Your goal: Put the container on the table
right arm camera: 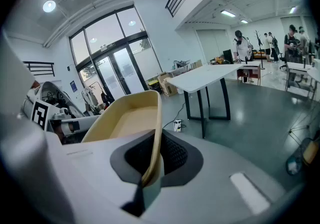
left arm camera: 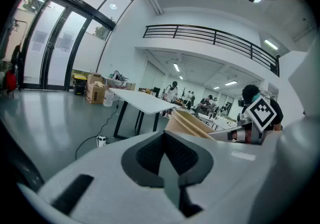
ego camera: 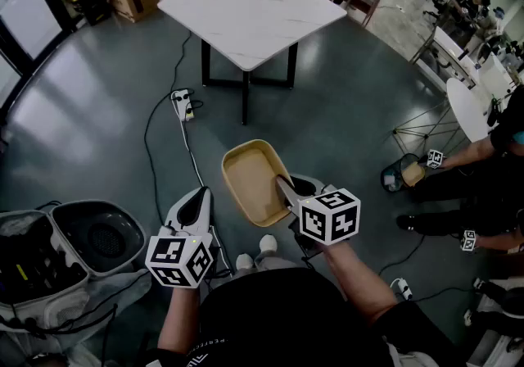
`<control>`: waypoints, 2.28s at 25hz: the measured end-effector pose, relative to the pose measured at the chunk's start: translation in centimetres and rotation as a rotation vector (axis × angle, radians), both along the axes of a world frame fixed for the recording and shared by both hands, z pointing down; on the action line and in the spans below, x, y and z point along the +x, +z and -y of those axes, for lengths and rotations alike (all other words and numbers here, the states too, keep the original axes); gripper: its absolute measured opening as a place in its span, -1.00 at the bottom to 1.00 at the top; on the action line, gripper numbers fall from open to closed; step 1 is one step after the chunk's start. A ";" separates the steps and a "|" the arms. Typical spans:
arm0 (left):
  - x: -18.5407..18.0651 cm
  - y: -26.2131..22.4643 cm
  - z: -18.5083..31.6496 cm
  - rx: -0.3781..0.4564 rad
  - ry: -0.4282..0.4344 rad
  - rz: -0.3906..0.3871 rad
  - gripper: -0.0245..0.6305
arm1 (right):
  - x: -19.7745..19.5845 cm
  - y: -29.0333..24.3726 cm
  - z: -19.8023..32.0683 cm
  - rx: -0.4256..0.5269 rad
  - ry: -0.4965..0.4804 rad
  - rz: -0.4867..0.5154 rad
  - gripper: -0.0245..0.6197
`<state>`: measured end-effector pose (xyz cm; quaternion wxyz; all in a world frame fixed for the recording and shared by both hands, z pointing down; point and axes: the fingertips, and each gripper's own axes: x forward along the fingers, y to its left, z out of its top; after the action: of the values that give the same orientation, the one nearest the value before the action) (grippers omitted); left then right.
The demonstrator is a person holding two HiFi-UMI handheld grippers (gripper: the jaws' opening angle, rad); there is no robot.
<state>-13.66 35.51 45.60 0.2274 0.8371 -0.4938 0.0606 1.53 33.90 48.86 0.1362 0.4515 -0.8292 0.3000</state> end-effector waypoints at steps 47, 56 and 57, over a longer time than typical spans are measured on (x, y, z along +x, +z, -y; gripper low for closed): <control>8.3 1.4 11.2 -0.032 0.017 0.035 -0.91 | 7.4 2.4 10.3 -0.082 0.008 0.047 -0.89; 6.2 0.7 17.2 -0.024 0.024 0.006 -0.88 | 4.7 1.4 16.2 -0.080 -0.008 0.022 -0.89; 5.9 0.5 18.1 -0.022 0.026 -0.001 -0.87 | 4.4 1.2 17.1 -0.081 -0.005 0.021 -0.89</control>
<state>-7.75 17.44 46.09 0.2359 0.8409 -0.4823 0.0684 5.90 16.84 50.09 0.1466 0.4404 -0.8189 0.3376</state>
